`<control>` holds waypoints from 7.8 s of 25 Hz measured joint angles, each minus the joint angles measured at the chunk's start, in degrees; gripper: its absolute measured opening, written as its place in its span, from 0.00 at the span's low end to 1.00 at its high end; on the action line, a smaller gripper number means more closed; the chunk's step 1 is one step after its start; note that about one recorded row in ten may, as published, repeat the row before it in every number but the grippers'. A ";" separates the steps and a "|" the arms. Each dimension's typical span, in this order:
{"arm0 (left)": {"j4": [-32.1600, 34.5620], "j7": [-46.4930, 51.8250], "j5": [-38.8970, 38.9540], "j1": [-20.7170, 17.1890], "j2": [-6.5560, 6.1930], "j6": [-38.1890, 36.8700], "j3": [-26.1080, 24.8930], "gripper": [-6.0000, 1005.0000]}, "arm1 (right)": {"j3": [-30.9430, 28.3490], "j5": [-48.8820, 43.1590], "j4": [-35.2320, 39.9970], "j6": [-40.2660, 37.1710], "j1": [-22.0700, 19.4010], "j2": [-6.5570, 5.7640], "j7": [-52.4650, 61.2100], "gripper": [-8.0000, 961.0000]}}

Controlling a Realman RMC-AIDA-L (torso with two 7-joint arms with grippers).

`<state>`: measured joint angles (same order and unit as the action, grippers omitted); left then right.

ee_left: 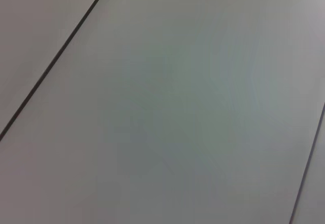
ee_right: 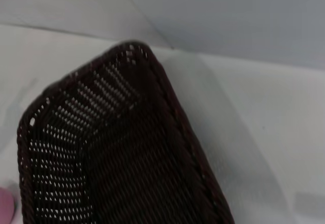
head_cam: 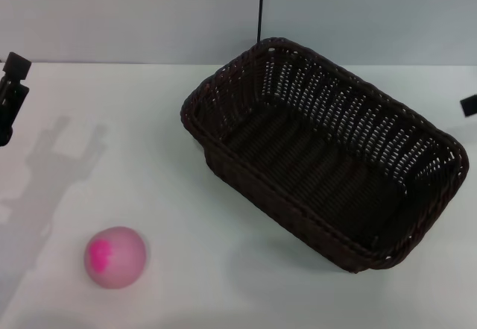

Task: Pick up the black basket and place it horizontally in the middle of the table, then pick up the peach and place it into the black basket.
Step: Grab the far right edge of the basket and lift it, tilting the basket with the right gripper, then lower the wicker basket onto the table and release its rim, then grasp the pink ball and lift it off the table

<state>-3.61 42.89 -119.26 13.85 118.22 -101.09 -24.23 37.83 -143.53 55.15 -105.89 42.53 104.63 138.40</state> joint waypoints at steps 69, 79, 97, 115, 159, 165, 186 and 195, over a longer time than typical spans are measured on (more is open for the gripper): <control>-1.60 0.79 0.35 4.52 0.24 7.93 0.61 0.80 | -2.14 14.80 -17.08 11.70 -5.61 1.90 -20.08 0.21; -1.80 0.87 0.38 4.83 0.26 8.04 0.50 0.80 | -2.80 22.67 -22.56 8.14 -6.09 0.22 -26.08 0.22; -2.28 0.88 0.02 5.13 0.26 8.92 0.50 0.80 | -1.90 22.36 -23.74 4.38 -5.33 -1.19 -34.99 0.21; -2.29 0.88 -0.06 5.06 0.26 9.32 1.21 0.80 | 1.38 22.42 -23.72 10.71 -4.35 1.87 -38.31 0.23; 21.97 11.35 -2.03 -5.93 -2.97 -0.49 38.54 0.75 | -20.78 53.09 -28.03 22.41 -23.41 9.83 -68.47 0.75; 22.02 10.96 -4.95 -5.67 -2.46 2.74 38.69 0.61 | -20.67 53.10 -28.48 22.46 -22.82 9.91 -68.51 0.75; 22.07 7.57 -6.50 -4.75 -2.84 1.73 38.96 0.18 | -20.77 53.11 -29.93 23.27 -22.36 9.97 -69.23 0.75; 22.08 7.57 -5.93 -4.65 -3.63 -1.51 33.30 0.04 | -20.78 53.10 -29.94 24.26 -21.65 10.22 -69.37 0.75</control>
<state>18.46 50.46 -125.20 9.20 114.58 -102.60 9.07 17.05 -90.44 25.22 -81.63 20.89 114.85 69.03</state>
